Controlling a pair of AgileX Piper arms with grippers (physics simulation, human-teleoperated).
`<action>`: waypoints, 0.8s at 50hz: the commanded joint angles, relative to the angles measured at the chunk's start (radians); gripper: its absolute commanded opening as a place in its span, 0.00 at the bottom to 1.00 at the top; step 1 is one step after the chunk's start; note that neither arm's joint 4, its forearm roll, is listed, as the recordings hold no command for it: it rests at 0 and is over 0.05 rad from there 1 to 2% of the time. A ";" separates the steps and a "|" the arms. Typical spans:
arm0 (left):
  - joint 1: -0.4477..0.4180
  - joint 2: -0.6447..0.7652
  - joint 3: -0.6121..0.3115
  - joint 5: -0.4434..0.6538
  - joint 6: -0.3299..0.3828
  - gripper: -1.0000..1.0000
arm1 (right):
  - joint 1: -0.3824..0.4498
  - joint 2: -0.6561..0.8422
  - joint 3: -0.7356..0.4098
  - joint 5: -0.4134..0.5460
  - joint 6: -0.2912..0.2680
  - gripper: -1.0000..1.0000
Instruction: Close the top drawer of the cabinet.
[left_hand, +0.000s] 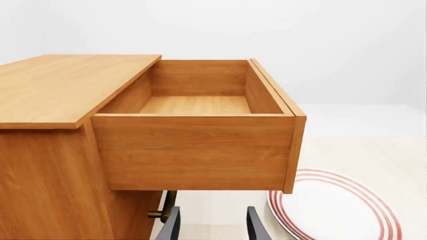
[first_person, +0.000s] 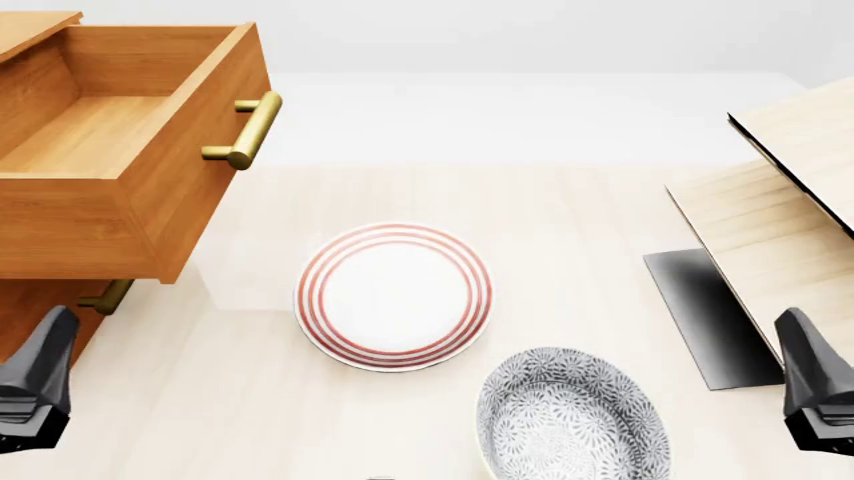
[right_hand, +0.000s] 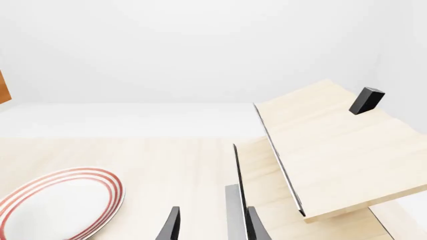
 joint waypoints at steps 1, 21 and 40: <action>-0.006 -0.017 -0.002 0.022 0.004 1.00 | 0.000 -0.001 -0.003 0.005 0.001 1.00; -0.001 -0.010 -0.003 0.018 -0.004 1.00 | 0.008 0.000 -0.003 0.004 -0.001 1.00; -0.017 -0.021 -0.008 0.007 0.021 1.00 | 0.008 -0.002 -0.003 0.007 0.000 1.00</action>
